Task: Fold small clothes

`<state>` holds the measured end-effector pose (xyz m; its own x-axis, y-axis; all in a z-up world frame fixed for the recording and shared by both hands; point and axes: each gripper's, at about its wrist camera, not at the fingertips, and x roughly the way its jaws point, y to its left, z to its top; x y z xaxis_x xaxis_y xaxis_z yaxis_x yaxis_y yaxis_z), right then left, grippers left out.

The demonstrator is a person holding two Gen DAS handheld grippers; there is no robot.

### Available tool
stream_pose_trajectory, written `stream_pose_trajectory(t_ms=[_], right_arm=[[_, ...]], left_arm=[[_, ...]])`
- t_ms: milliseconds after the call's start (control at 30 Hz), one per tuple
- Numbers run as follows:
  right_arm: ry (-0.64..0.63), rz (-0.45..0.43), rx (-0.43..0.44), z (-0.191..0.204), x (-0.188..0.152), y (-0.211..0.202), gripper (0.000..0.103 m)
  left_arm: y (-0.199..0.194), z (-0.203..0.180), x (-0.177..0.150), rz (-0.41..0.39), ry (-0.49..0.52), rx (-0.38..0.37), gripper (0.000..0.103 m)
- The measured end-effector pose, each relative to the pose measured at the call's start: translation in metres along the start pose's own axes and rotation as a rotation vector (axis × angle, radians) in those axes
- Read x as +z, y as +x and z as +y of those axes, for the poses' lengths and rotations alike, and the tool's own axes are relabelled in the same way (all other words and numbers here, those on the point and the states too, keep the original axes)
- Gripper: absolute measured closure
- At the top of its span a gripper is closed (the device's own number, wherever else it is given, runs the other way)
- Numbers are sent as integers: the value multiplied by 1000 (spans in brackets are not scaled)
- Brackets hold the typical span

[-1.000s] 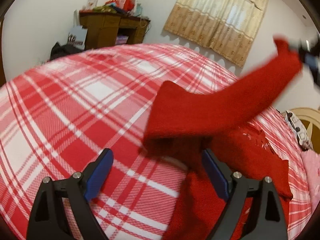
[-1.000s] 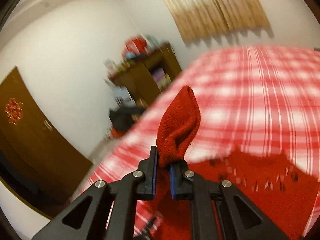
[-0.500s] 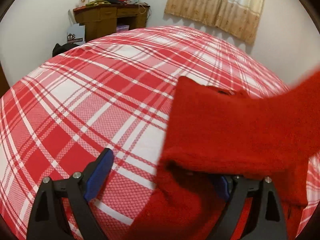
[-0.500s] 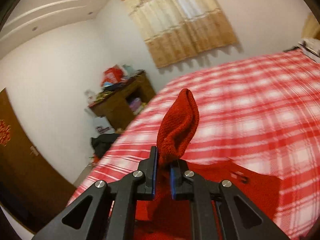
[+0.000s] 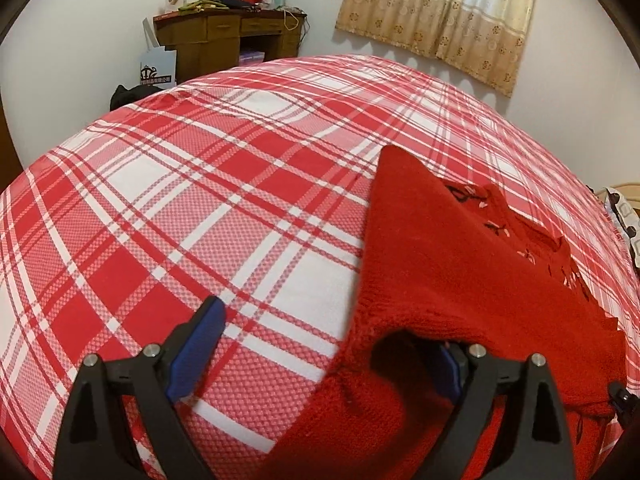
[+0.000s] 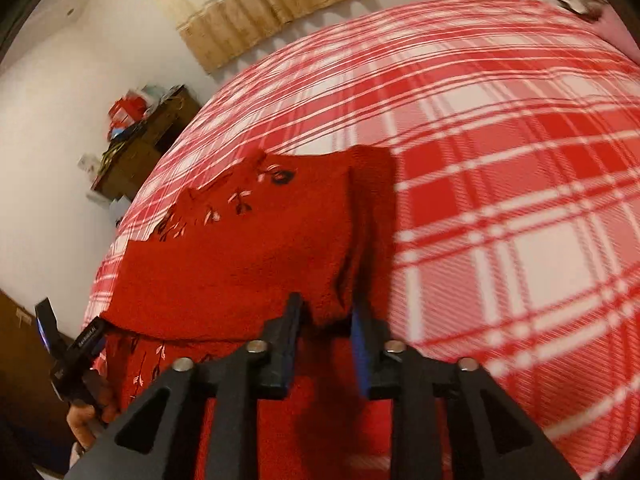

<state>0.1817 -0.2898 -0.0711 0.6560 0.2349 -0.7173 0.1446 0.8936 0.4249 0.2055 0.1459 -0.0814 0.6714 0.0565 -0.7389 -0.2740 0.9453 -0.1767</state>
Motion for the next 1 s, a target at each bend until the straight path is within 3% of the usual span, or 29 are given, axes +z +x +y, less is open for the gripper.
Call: stream_pose_trajectory(t_ms=[167, 300, 467, 533, 600, 733, 867, 967, 1000], right_arm=[[-13, -98, -123, 4, 8, -33, 74], [-142, -182, -132, 42, 10, -56, 74], [-319, -181, -185, 90, 18, -21, 75], [-309, -156, -195, 90, 22, -1, 81], [-284, -136, -205, 86, 27, 14, 81], [-230, -68, -261, 66, 25, 48, 81], [-214, -91, -246, 60, 23, 49, 81], [-209, -97, -235, 58, 23, 50, 81], [-203, -100, -227, 57, 23, 49, 81]], left_arm=[[-2, 1, -1, -1, -5, -6, 9], [-17, 5, -7, -15, 17, 32, 9], [-52, 7, -8, -81, 97, 33, 9], [-63, 3, 6, -138, 116, 46, 9], [-62, -2, 23, -165, 125, 60, 9], [-27, -30, 55, -143, 174, 82, 8], [13, -60, 59, -112, 242, 73, 8], [35, -64, 56, -107, 269, 174, 8], [47, -58, 58, -71, 244, 198, 8]])
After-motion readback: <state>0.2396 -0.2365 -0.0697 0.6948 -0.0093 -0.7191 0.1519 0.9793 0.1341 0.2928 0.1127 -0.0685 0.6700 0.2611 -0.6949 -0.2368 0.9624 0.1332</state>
